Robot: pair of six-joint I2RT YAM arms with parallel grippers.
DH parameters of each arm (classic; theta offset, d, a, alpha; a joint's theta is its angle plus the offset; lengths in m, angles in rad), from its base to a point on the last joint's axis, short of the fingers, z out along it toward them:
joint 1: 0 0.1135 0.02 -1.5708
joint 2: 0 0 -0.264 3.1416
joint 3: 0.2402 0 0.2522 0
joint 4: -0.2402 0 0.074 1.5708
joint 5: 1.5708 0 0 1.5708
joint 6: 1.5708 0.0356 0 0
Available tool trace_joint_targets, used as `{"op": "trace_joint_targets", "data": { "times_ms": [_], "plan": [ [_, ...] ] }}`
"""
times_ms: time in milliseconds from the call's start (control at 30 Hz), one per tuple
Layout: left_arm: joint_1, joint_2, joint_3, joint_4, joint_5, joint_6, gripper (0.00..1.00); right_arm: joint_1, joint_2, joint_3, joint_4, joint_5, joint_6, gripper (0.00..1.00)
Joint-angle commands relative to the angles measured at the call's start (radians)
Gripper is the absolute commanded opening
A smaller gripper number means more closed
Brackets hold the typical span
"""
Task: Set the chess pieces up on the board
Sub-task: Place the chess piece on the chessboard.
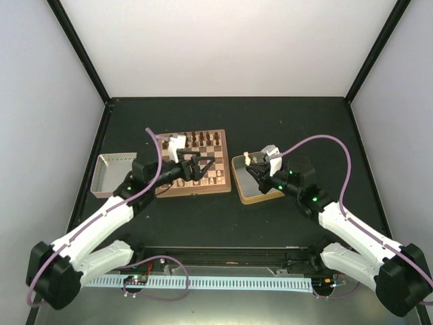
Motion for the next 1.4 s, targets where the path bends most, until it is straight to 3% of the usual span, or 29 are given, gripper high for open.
{"op": "trace_joint_targets", "data": {
  "times_ms": [0, 133, 233, 367, 467, 733, 1033, 1367],
  "plan": [
    [0.003, 0.133, 0.142, 0.103, 0.361, -0.04, 0.99, -0.005, 0.003, 0.02, 0.056, -0.129, -0.06, 0.07],
    [-0.001, 0.25, 0.222, 0.184, 0.516, -0.122, 0.98, -0.004, 0.019, 0.026, 0.049, -0.214, -0.082, 0.07],
    [-0.01, 0.304, 0.265, 0.146, 0.584, -0.127, 0.91, -0.002, 0.04, 0.036, 0.043, -0.27, -0.092, 0.08],
    [-0.018, 0.373, 0.356, -0.107, 0.597, -0.012, 0.81, 0.004, 0.072, 0.064, 0.013, -0.305, -0.106, 0.08],
    [-0.019, 0.423, 0.382, -0.188, 0.614, 0.022, 0.75, 0.025, 0.064, 0.062, 0.01, -0.27, -0.114, 0.09],
    [-0.021, 0.494, 0.412, -0.234, 0.66, 0.028, 0.49, 0.05, 0.077, 0.075, -0.01, -0.268, -0.132, 0.09],
    [-0.02, 0.536, 0.441, -0.252, 0.68, 0.022, 0.44, 0.062, 0.084, 0.081, -0.025, -0.268, -0.138, 0.08],
    [-0.022, 0.551, 0.436, -0.253, 0.692, 0.036, 0.17, 0.067, 0.096, 0.093, -0.036, -0.257, -0.135, 0.08]
  ]
}}
